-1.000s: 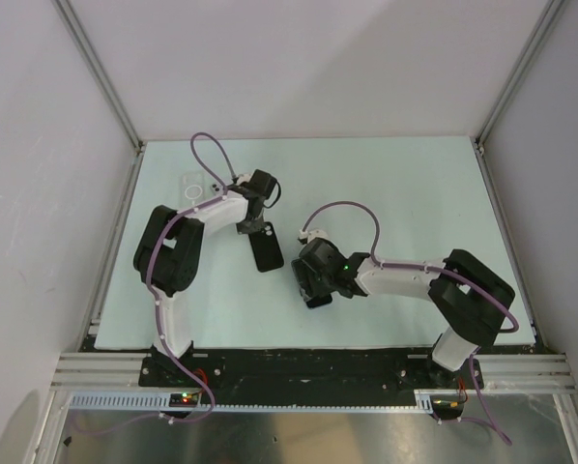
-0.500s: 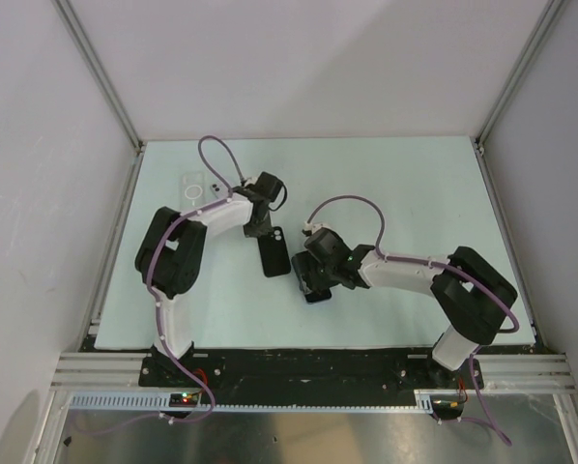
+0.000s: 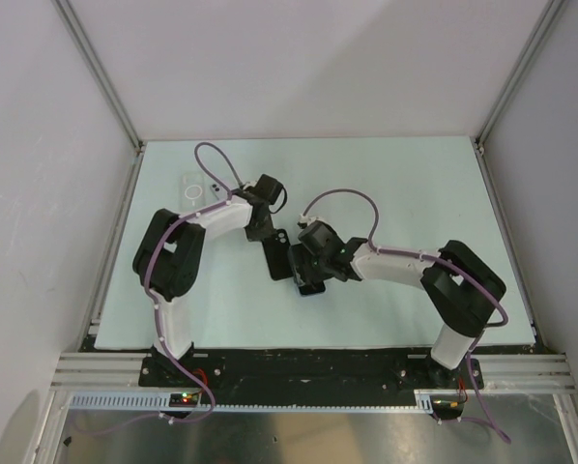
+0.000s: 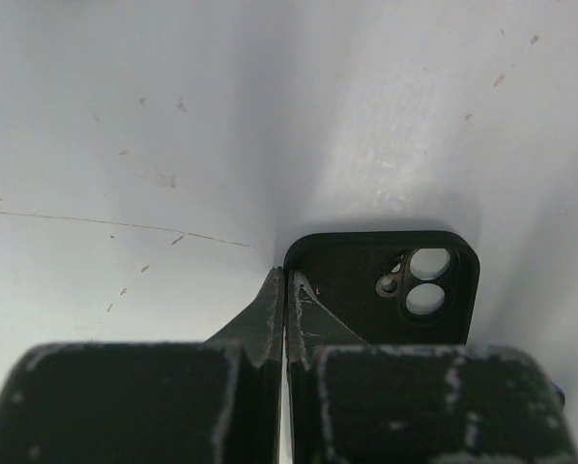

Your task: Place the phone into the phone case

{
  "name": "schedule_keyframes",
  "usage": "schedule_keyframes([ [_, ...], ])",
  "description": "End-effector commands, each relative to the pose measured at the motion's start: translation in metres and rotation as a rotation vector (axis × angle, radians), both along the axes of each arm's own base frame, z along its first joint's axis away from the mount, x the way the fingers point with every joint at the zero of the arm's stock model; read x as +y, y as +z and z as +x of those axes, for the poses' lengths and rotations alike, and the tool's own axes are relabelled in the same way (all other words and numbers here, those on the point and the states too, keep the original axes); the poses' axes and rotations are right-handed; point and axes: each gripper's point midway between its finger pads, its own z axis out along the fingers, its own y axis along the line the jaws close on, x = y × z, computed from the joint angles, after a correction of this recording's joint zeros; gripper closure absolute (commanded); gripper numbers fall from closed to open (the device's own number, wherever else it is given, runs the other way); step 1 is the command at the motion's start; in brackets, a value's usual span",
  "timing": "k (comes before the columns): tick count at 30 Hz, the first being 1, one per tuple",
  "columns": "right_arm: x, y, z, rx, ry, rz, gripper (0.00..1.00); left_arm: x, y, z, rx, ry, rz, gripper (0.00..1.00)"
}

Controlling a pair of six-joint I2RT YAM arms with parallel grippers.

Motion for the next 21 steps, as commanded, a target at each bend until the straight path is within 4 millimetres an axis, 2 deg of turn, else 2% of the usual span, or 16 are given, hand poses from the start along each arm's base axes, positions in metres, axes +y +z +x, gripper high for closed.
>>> schedule_keyframes([
  [1, 0.022, 0.023, 0.02, -0.071, -0.015, 0.032, 0.43, -0.021, 0.02, -0.009, -0.013, 0.019, -0.112, 1.0],
  [11, 0.039, 0.021, 0.029, -0.1, -0.002, -0.034, 0.43, -0.039, 0.025, -0.022, -0.005, 0.028, -0.198, 1.0],
  [17, 0.046, 0.018, 0.033, -0.127, 0.03, -0.084, 0.43, -0.041, 0.026, -0.028, -0.006, 0.023, -0.218, 1.0],
  [21, 0.051, 0.024, 0.035, -0.154, 0.036, -0.096, 0.43, -0.042, 0.026, -0.031, -0.005, 0.019, -0.232, 1.0],
])
